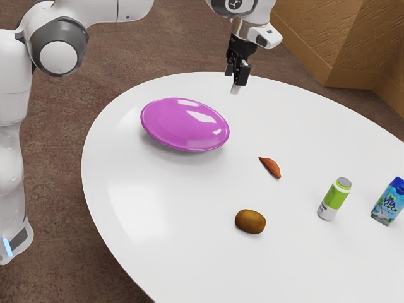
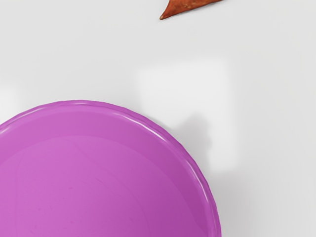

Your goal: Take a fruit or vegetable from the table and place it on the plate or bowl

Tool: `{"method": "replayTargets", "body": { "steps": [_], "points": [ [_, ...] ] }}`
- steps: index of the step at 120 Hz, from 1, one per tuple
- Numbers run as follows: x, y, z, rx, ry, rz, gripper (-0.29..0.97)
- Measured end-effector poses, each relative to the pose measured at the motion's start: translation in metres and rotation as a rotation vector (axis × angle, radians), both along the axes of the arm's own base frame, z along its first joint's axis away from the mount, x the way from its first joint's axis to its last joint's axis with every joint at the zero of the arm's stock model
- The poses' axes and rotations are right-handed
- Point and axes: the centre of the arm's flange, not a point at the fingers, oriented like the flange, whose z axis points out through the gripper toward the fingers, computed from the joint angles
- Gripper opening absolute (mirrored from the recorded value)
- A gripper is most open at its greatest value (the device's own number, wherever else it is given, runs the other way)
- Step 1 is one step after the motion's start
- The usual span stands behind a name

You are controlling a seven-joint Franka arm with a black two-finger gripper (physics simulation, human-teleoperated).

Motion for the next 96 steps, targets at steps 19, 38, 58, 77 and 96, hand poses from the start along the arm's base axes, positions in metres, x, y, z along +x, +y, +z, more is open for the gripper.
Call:
{"method": "replayTargets", "body": {
  "steps": [19, 38, 58, 77, 96],
  "points": [
    [0.0, 0.0, 0.0, 0.0, 0.0, -0.004, 0.68],
    [0.001, -0.014, 0.001, -0.035, -0.005, -0.029, 0.68],
    [-0.005, -0.157, 0.001, -0.067, 0.003, -0.289, 0.68],
    [-0.034, -0.27, -0.029, -0.074, 0.076, -0.496, 0.68],
    [0.015, -0.33, -0.071, -0.126, 0.08, -0.589, 0.68]
  ]
}}
